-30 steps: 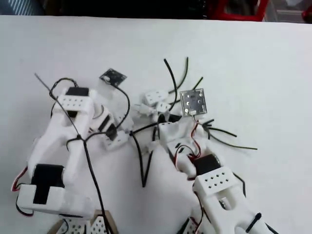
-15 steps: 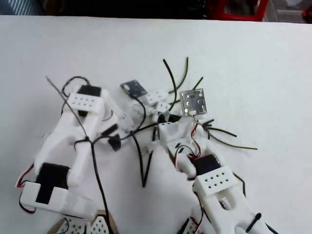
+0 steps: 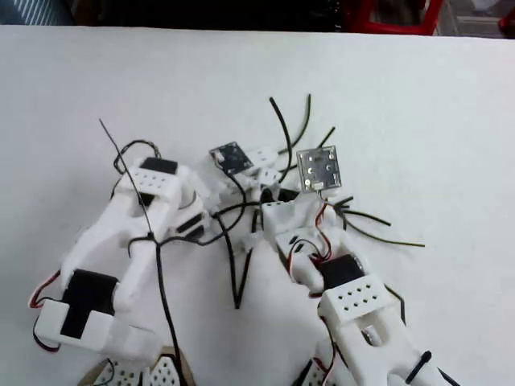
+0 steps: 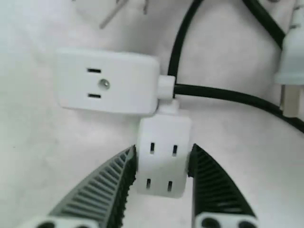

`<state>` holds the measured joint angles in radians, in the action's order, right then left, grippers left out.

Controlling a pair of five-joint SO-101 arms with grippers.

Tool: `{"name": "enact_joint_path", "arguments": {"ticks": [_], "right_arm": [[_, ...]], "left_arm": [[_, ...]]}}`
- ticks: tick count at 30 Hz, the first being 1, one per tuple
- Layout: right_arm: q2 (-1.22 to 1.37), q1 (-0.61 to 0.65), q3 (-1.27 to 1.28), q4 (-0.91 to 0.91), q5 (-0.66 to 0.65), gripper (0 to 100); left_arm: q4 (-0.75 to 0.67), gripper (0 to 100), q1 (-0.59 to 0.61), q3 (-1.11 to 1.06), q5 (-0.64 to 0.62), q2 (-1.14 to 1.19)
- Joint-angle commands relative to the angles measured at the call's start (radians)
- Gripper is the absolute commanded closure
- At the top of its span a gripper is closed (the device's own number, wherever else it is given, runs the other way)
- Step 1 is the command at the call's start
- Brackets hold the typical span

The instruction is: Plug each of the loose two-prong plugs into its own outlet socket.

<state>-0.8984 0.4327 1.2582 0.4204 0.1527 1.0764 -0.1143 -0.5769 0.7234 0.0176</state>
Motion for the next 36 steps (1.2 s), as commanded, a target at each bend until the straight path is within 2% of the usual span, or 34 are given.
{"name": "enact_joint_path", "arguments": {"ticks": [1,4,6,9,13,18,27,31,36], "right_arm": [[-0.001,-0.010,-0.029,-0.022,0.000,98.1],[-0.001,-0.012,-0.029,-0.022,0.000,98.1],[-0.001,-0.012,-0.029,-0.022,0.000,98.1],[-0.001,-0.012,-0.029,-0.022,0.000,98.1],[-0.002,-0.012,-0.029,-0.022,0.000,98.1],[-0.002,-0.013,-0.029,-0.022,-0.002,98.1],[-0.008,-0.004,-0.032,-0.022,-0.002,98.1],[-0.004,0.038,-0.066,0.010,-0.002,98.1],[-0.001,0.202,-0.150,0.094,0.005,98.1]], "left_arm": [[-0.014,98,-0.074,0.000,-0.212,-0.002],[-0.018,97,-0.119,0.009,-0.373,-0.004],[-0.049,97,-0.142,0.009,-0.434,-0.005],[-0.038,94,-0.145,0.031,-0.457,-0.007],[0.117,82,-0.068,0.143,-0.463,-0.008],[0.150,82,0.015,0.192,-0.471,-0.134],[0.141,82,0.059,-0.078,-0.437,-0.641],[0.141,82,0.180,-0.199,-0.437,-0.825],[0.081,82,0.355,-0.381,-0.440,-1.020]]}}
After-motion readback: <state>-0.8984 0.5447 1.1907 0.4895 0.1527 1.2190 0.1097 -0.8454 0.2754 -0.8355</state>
